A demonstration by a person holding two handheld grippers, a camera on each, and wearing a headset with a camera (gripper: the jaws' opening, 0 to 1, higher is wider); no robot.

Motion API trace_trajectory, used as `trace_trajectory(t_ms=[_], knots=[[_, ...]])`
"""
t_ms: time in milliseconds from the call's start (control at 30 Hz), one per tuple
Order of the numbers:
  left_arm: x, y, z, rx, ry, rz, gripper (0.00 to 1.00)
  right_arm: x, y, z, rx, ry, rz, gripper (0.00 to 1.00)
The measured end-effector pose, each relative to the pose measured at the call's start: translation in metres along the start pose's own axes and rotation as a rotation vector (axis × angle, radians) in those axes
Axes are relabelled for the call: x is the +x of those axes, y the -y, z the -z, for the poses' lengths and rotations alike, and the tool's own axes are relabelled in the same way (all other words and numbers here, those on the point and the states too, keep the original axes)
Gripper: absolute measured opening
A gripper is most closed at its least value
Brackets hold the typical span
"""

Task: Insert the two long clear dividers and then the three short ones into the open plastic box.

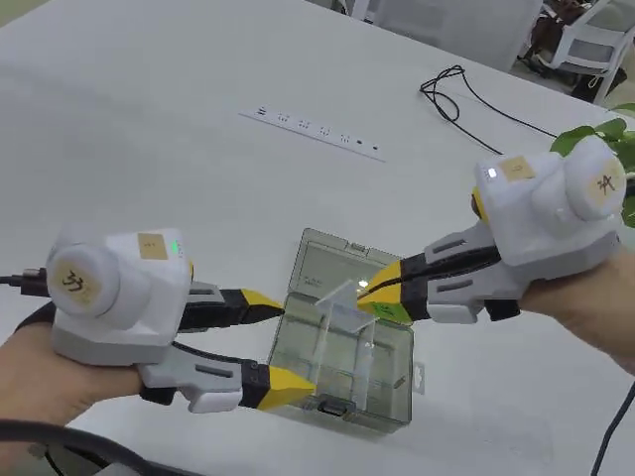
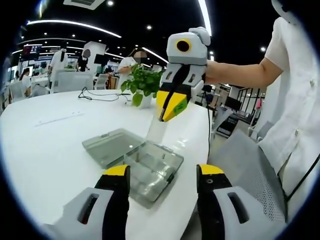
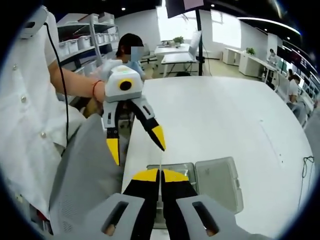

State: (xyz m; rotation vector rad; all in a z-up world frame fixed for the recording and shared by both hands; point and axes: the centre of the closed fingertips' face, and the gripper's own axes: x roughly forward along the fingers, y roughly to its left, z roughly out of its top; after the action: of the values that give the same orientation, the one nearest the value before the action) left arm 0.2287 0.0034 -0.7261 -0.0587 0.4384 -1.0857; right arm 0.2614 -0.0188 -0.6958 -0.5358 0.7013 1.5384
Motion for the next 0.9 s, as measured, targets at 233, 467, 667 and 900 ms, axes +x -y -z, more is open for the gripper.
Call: trace_trajectory(t_ms=[233, 467, 667, 900], knots=[[-0.002, -0.017, 0.009, -0.006, -0.012, -0.055, 0.82, 0.024, 0.011, 0.007, 0.022, -0.004, -0.002, 0.02], [0.0, -0.022, 0.012, 0.009, -0.004, -0.073, 1.0, 0.042, 0.019, 0.019, 0.057, -0.012, -0.002, 0.02], [0.001, -0.024, 0.015, 0.01, -0.008, -0.073, 1.0, 0.048, 0.023, 0.028, 0.054, -0.039, -0.003, 0.02], [0.003, -0.027, 0.014, 0.006, -0.003, -0.075, 1.0, 0.05, 0.024, 0.033, 0.057, -0.05, -0.004, 0.02]])
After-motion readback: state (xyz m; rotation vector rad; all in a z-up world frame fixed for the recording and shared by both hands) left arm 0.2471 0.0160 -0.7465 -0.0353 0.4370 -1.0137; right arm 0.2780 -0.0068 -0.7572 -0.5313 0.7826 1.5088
